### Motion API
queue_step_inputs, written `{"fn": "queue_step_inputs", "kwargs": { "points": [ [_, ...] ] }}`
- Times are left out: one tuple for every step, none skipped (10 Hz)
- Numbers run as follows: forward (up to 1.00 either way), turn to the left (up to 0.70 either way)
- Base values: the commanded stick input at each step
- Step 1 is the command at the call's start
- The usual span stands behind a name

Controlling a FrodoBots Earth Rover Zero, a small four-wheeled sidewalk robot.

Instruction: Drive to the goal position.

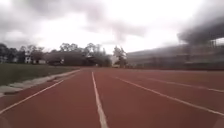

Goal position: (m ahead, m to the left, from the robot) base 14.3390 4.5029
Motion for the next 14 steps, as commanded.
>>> {"fn": "queue_step_inputs", "kwargs": {
  "points": [
    [0.70,0.35],
    [0.70,0.35],
    [0.70,0.00],
    [0.70,0.00],
    [0.70,0.00],
    [0.70,0.00],
    [0.70,0.00],
    [0.70,0.12],
    [0.70,0.29],
    [0.70,0.25],
    [0.70,0.09],
    [0.70,0.00],
    [0.70,0.00],
    [0.70,0.00]
  ]
}}
